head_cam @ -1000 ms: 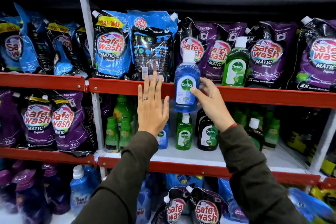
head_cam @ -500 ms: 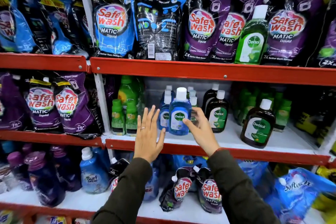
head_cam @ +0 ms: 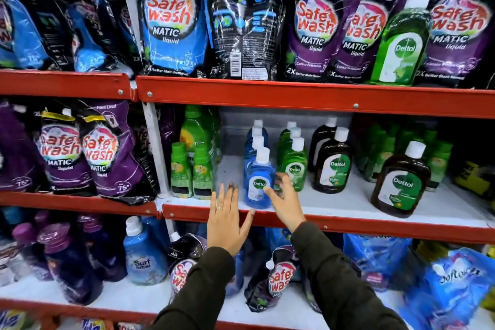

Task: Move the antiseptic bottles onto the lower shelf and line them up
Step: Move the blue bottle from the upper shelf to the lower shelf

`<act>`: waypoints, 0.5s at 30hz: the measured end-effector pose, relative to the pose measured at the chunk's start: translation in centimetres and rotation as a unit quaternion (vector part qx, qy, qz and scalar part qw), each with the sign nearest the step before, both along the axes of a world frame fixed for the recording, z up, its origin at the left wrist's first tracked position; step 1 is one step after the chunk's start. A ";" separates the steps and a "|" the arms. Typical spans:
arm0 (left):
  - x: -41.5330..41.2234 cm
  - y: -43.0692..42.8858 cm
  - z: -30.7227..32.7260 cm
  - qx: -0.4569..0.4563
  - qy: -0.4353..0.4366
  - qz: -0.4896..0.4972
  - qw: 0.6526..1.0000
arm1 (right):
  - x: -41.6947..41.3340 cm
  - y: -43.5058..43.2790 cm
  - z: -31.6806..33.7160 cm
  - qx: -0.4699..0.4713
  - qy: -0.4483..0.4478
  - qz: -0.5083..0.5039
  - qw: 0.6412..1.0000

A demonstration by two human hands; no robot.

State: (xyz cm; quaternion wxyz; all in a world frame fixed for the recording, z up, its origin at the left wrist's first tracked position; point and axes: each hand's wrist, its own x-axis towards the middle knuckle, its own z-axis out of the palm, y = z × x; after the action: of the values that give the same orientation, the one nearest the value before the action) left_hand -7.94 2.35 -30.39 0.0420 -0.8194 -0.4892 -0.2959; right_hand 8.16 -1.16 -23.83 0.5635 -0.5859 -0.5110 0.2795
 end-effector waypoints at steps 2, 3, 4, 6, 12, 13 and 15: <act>0.1 0.0 -0.2 0.008 0.000 0.004 1.000 | -0.2 0.6 -0.4 0.002 0.008 -0.001 1.000; 0.0 0.0 -0.3 0.010 0.000 0.006 1.000 | -0.2 0.7 -0.5 0.005 0.011 -0.001 1.000; 0.0 0.1 -0.4 0.013 0.000 0.007 1.000 | -0.3 0.9 -0.6 0.007 0.011 0.000 1.000; 0.0 0.1 -0.5 0.014 0.003 0.009 1.000 | -0.3 1.1 -0.7 0.013 0.012 0.005 1.000; 0.1 0.2 -0.5 0.010 0.020 0.017 1.000 | -0.3 1.4 -0.8 0.007 0.001 0.005 1.000; 0.1 0.2 -0.5 0.010 0.020 0.016 1.000 | -0.2 1.3 -0.7 0.004 -0.002 0.006 1.000; 0.0 0.2 -0.4 0.012 0.020 0.016 1.000 | -0.1 1.1 -0.6 -0.005 -0.007 0.010 1.000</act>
State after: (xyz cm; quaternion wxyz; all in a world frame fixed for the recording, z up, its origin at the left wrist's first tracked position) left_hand -7.91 2.51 -30.84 0.0661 -0.8166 -0.4980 -0.2843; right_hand 8.04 -0.05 -24.48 0.5541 -0.5856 -0.5194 0.2835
